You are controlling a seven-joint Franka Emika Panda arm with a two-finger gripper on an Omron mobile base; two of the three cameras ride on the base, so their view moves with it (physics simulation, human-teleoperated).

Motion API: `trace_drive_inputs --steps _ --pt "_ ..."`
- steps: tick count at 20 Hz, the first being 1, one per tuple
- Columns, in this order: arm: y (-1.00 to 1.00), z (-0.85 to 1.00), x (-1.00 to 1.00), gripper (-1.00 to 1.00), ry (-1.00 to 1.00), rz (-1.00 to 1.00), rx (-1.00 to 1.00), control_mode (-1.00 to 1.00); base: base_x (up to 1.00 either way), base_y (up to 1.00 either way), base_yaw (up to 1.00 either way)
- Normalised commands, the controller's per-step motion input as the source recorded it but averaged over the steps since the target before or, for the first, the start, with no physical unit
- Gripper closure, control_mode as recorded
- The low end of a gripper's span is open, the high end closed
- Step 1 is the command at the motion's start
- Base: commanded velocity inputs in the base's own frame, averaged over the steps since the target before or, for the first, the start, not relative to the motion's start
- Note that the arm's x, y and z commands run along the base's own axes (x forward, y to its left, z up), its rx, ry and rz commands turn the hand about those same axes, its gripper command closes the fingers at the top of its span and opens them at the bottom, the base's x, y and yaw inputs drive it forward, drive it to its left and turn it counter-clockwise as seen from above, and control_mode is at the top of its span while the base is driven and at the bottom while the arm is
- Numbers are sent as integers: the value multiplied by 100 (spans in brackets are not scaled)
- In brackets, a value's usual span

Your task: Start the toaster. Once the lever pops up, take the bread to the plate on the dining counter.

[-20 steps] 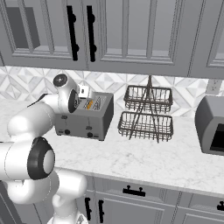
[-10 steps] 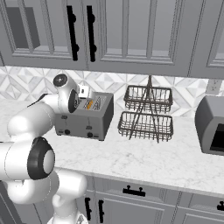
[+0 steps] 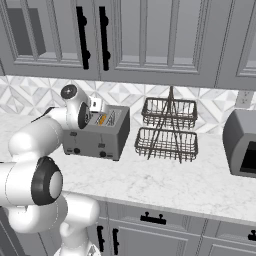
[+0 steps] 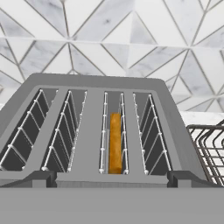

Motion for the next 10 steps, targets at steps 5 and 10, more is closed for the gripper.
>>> trace_drive_inputs --steps 5,10 --pt "0 0 0 -100 0 0 0 -100 0 0 0" --pt "0 0 0 -100 0 0 0 -100 0 0 0"
